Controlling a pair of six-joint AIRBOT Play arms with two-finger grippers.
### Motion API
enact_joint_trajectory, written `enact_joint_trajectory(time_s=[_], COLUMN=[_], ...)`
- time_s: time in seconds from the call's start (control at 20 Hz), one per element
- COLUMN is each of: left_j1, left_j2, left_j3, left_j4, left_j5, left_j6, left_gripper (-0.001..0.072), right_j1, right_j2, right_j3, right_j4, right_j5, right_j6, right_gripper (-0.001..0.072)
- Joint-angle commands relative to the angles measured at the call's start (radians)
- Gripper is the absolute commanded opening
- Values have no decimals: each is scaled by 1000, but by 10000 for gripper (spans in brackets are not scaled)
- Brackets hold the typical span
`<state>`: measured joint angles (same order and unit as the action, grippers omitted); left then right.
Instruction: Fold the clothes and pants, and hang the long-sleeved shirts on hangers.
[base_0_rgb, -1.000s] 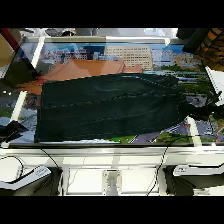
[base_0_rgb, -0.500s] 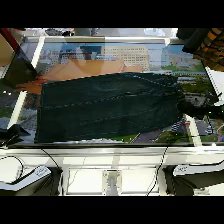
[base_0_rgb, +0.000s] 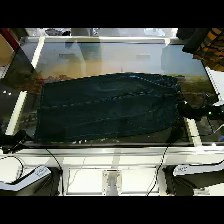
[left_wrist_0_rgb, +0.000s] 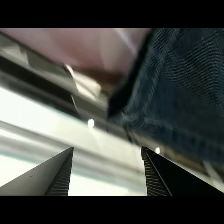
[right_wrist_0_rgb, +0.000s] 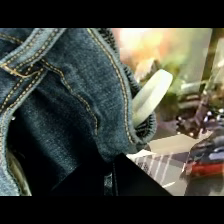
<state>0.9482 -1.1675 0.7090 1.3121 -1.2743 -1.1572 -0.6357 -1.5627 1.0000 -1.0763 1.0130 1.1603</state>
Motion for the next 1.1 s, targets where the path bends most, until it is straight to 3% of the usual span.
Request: enact_joint_trajectory(time_s=[0.0,0.3,0.6,0.65,0.75,0.8,1.05], left_j1=[1,-10,-71,-80,-99,-103,-97], left_j2=[0,-74,-148,-164,-182,-180,-79], left_j3=[-30,-50,-50,-50,-50,-48,91], left_j4=[-42,-215,-214,-214,-225,-238,-267], left_j5=[129,152,153,150,148,149,10], left_j6=[0,50,49,49,49,50,49], left_gripper=[501,501,487,424,120,44,43], right_j1=[0,0,0,0,0,0,0], right_j2=[0,0,0,0,0,0,137], right_j3=[0,0,0,0,0,3,40], right_j4=[0,0,0,1,7,8,-31], right_j5=[9,15,17,18,35,53,177], right_j6=[1,1,1,1,0,0,-31], right_gripper=[18,18,19,18,19,19,18])
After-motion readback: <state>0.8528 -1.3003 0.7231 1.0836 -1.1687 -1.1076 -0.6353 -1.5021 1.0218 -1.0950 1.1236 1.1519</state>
